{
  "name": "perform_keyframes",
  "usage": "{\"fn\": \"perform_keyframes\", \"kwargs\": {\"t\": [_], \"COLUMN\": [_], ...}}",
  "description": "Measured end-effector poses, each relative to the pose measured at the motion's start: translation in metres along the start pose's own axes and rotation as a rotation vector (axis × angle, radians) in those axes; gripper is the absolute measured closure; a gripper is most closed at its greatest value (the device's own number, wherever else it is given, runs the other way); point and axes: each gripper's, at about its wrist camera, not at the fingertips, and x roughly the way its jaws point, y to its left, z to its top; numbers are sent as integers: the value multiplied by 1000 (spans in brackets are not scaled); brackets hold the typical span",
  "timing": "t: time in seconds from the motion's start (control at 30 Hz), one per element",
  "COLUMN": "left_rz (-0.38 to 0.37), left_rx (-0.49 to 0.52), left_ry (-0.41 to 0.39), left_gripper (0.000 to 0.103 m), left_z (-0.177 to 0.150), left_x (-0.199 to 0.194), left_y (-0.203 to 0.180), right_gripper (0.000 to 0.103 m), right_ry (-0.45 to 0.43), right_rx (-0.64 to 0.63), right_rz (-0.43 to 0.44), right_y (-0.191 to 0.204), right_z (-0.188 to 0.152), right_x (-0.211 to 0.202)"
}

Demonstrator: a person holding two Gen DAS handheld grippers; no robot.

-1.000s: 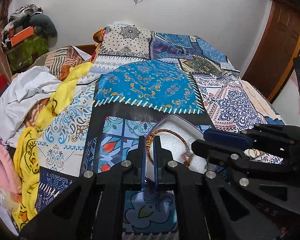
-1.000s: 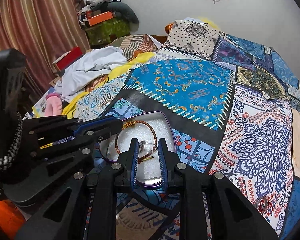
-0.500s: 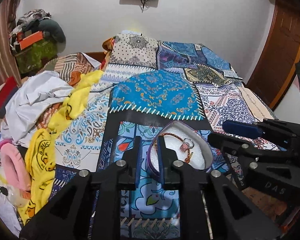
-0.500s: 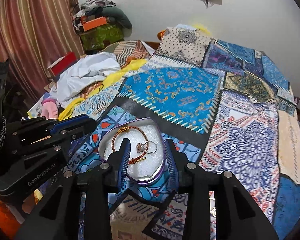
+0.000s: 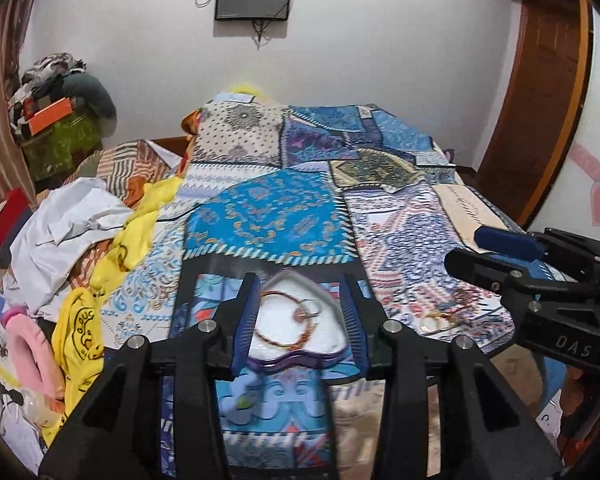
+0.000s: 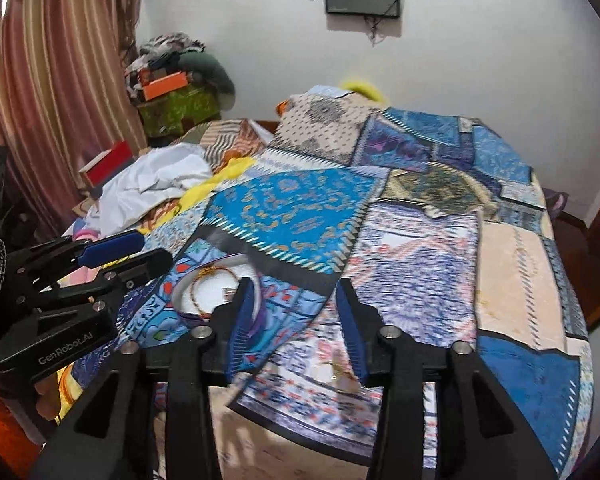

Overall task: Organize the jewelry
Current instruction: 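Move both tools back over the rings lying on the cloth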

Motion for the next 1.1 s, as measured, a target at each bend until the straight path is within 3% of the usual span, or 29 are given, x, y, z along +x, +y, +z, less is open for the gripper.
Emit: {"fn": "perform_keyframes", "kwargs": {"t": [0.3,0.53,0.73,1.1], "left_rz": [-38,-71,-106,-153], "left_rx": [73,83,109,115], "left_ry": [39,120,186,217], "left_gripper": [61,60,60,60], "left_z": [1,-11,-26,-40], "left_x": [16,43,62,75], "left_y": [-50,-73,-86,-91], "right_gripper": [57,57,57,57], "right_ry": [-31,3,68,140], "right_rx": [71,101,83,33], "right_rz": [-52,-89,-87,1], "right_y": [-51,-84,-95,-81], "right_z": [-10,-25,-43,-53], "right_x": [-23,-23,-10,18]}}
